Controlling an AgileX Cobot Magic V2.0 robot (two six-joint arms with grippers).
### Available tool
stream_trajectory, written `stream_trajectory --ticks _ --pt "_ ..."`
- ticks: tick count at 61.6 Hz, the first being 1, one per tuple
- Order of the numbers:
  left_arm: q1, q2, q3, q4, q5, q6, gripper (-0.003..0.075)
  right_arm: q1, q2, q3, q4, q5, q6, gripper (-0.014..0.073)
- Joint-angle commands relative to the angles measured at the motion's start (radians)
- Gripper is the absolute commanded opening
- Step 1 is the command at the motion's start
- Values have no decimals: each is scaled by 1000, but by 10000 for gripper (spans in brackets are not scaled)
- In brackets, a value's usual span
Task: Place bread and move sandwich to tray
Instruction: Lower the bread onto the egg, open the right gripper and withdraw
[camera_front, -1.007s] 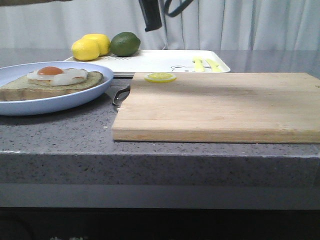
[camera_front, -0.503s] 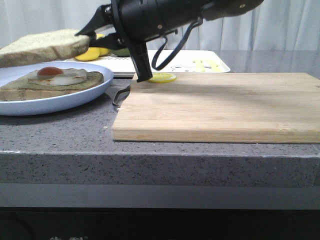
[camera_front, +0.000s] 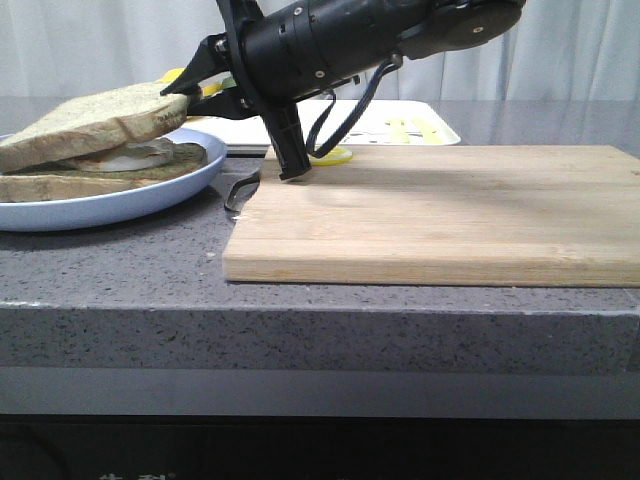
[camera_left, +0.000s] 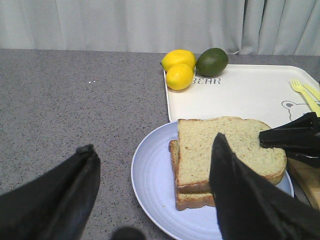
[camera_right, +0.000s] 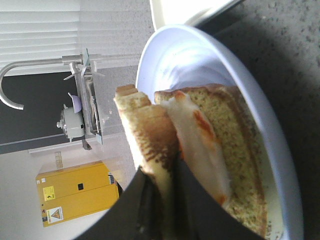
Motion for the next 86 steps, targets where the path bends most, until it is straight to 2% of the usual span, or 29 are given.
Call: stream_trajectory --ticks 1,23,28,34,48,54,62,71,86 --pt "3 7 -29 -4 -77 -3 470 -2 -52 -36 31 28 -11 -68" --pt "3 7 -29 -4 -77 -3 470 -2 -43 -36 13 58 -11 -64" --pt "3 7 -29 -4 -77 -3 470 -2 -43 -36 4 53 -11 -32" --pt "3 7 -29 -4 -77 -3 470 -2 -43 -36 -15 50 -11 57" --pt "3 7 -29 -4 -76 -3 470 -2 -43 -36 -24 42 -11 374" --pt "3 7 -29 -4 -76 -3 470 -2 -43 -36 -25 41 -11 438" --pt "3 7 -29 -4 -76 -3 470 -5 -45 -36 -56 41 -11 451" --pt "3 7 -29 -4 -74 -3 470 -32 -73 -36 -163 60 -11 451" --pt "3 7 -29 -4 -72 -3 470 -120 -226 -36 -419 122 -11 451"
